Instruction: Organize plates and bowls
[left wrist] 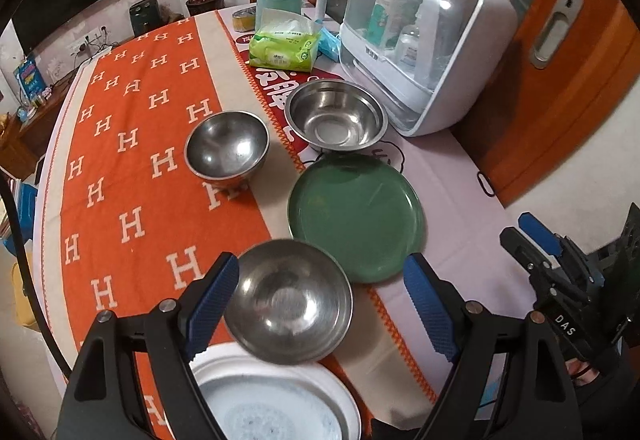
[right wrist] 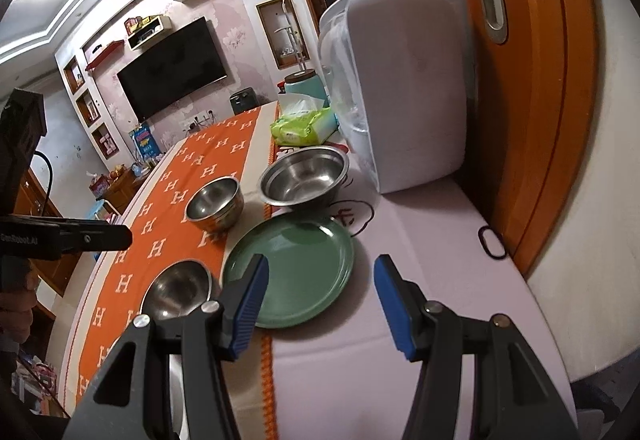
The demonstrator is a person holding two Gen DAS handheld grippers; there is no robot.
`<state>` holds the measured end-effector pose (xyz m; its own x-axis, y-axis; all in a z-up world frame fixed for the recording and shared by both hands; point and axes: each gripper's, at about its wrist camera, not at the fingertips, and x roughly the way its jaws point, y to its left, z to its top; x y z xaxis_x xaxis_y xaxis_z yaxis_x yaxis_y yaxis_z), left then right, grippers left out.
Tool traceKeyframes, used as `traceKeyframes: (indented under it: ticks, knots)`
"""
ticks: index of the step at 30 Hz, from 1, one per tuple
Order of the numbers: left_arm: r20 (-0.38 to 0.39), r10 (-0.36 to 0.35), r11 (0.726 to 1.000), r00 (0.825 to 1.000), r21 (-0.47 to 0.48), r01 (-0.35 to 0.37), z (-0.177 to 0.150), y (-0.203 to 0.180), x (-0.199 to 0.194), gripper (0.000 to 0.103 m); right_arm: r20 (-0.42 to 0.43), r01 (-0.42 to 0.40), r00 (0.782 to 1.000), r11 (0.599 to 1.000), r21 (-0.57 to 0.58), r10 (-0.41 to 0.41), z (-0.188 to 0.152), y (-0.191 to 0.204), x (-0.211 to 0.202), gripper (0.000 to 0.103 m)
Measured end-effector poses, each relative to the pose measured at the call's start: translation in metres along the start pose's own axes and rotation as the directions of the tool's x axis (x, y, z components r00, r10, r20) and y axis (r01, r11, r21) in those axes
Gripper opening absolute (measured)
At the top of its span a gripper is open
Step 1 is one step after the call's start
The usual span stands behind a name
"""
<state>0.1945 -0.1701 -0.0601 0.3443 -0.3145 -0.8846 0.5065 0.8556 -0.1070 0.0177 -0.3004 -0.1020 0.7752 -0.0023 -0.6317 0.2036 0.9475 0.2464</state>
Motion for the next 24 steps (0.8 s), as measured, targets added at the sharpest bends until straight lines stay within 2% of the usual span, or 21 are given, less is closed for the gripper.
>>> traceKeyframes:
  ticks: [7,13,19,24]
  knots:
    - [-0.046,0.035,0.999,0.998,-0.008,-0.035,0.027,-0.002,0.036,0.083,-0.011,-0.029,0.999,0.999,0.036,0.030,0.013,-0.022,0.028,0.055]
    - [-0.099,0.068,0.997,0.993,-0.029,-0.071,0.042,0.006,0.073,0.083,-0.067,-0.065,0.995,0.996,0.068,0.070,0.016,-0.032,0.058,0.055]
    - [-0.156,0.082,0.995,0.984,-0.039,-0.089,0.046,0.016,0.108,0.083,-0.145,-0.113,0.981,0.985,0.127,0.132,0.009,-0.038,0.088,0.055]
    - [-0.213,0.058,0.995,0.975,-0.065,-0.074,0.047,0.024,0.140,0.083,-0.210,-0.139,0.962,0.975,0.175,0.175,0.002,-0.042,0.113,0.055]
